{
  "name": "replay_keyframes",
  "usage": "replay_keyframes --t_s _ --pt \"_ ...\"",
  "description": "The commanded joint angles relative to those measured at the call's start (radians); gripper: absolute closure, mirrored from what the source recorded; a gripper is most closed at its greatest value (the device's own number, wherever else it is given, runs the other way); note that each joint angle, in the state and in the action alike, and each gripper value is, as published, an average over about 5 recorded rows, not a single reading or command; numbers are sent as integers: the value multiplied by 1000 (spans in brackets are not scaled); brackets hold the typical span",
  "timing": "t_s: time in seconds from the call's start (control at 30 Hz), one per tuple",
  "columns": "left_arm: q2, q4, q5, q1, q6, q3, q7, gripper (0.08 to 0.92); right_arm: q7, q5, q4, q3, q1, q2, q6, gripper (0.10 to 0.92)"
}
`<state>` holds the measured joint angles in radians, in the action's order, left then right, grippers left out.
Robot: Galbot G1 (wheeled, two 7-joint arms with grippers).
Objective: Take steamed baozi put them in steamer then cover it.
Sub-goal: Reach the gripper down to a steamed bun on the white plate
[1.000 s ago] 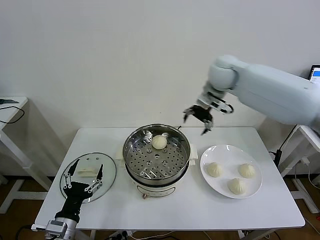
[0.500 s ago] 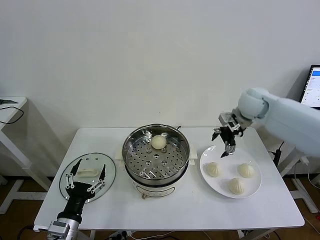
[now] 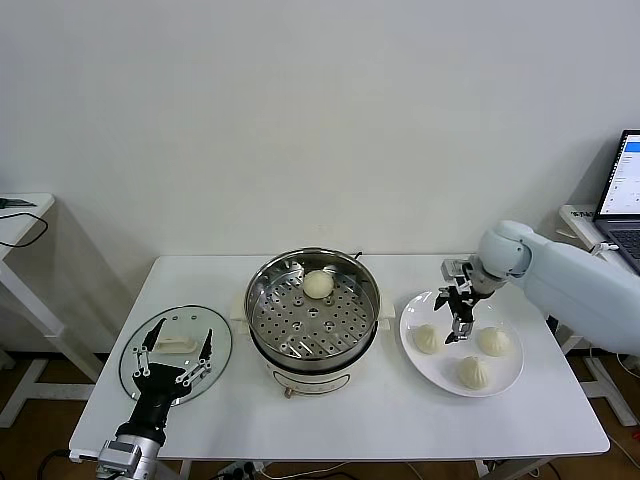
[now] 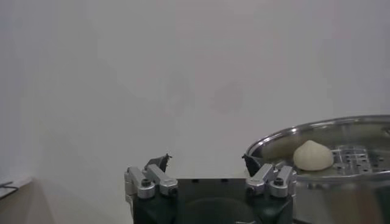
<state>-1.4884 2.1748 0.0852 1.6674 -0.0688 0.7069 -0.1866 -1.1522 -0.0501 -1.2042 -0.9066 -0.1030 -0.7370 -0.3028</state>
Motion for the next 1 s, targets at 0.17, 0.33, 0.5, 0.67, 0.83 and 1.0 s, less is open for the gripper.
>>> replay_keyframes --t_s 0.17,0.33,0.5,0.67,0.83,1.0 --pt "-2 -9 7 -2 0 -2 0 177 28 25 43 54 86 -25 -17 203" --pt "-2 -8 9 -3 0 -4 0 177 39 29 47 71 108 -30 -19 203" --pt "-2 -11 13 0 -1 -5 0 177 54 38 55 85 123 -43 -18 203" --pt "-3 -10 14 1 -3 -5 -1 177 64 43 60 94 128 -56 -17 203" --pt "-6 -10 16 2 -4 -6 -1 177 63 55 69 93 127 -66 -17 203" --pt "-6 -10 16 1 -4 -5 -1 177 60 67 75 95 127 -73 -14 203"
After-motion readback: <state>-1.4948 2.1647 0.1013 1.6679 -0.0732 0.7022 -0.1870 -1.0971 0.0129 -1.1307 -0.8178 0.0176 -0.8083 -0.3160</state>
